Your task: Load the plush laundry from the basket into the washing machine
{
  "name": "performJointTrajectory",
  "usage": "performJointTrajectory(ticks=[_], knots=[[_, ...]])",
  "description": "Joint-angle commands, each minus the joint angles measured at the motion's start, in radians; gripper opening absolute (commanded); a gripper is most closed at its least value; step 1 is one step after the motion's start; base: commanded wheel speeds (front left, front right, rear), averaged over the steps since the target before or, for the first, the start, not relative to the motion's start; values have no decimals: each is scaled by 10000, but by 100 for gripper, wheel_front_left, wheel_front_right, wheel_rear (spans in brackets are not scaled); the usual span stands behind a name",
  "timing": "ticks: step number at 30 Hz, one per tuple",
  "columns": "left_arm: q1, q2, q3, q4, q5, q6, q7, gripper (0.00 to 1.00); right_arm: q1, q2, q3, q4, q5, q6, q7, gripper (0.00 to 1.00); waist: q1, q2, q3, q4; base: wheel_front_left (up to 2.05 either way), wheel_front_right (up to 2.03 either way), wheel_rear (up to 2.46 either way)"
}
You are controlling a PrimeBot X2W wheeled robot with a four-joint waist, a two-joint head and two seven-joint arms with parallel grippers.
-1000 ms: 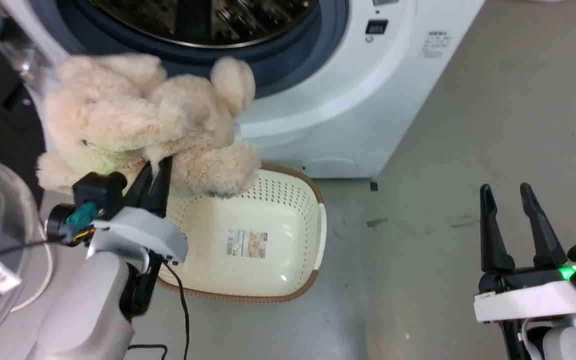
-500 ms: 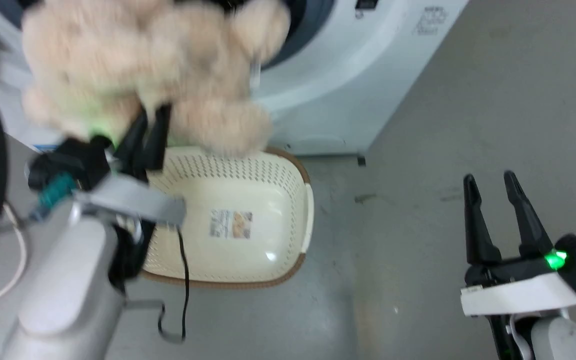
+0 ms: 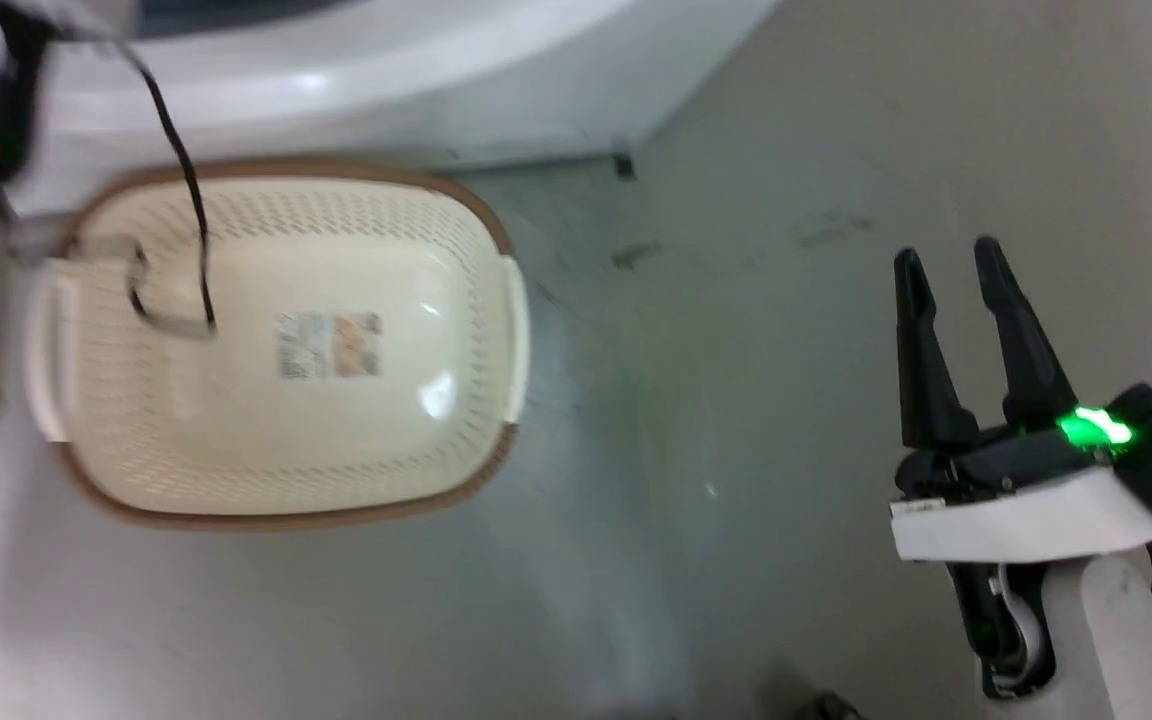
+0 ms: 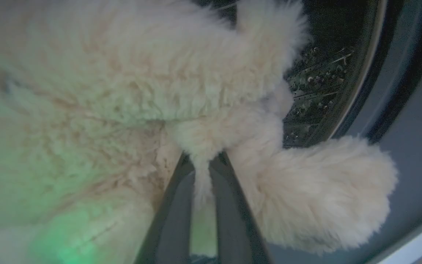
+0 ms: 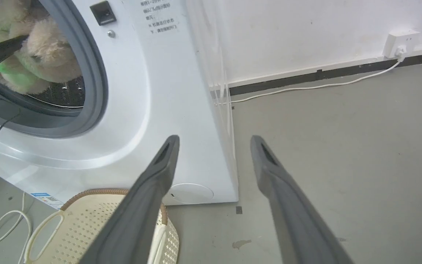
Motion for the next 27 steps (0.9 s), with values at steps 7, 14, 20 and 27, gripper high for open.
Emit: performJointTrajectory(ticks=[7, 14, 20, 27], knots=[[-2921, 260, -288, 2050, 367, -179, 1055, 0, -623, -10, 739, -100, 663, 8, -42, 100, -2, -1, 1548, -1042, 0, 0, 0], [-4728, 488, -723, 4141, 964, -163, 1639, 0, -725, -10, 1088, -222, 961, 8, -42, 100, -2, -1, 2033, -1387, 0, 0, 0], [-5005, 698, -822, 5260, 1140, 17, 1599, 0, -564, -10, 1351, -130, 1050, 8, -42, 100, -2, -1, 1869, -1595, 0, 0, 0], [-5048, 343, -1128, 5882, 1236, -82, 952, 100, -636, -10, 1151, -65, 909, 8, -42, 100, -2, -1, 1571, -1291, 0, 0, 0]])
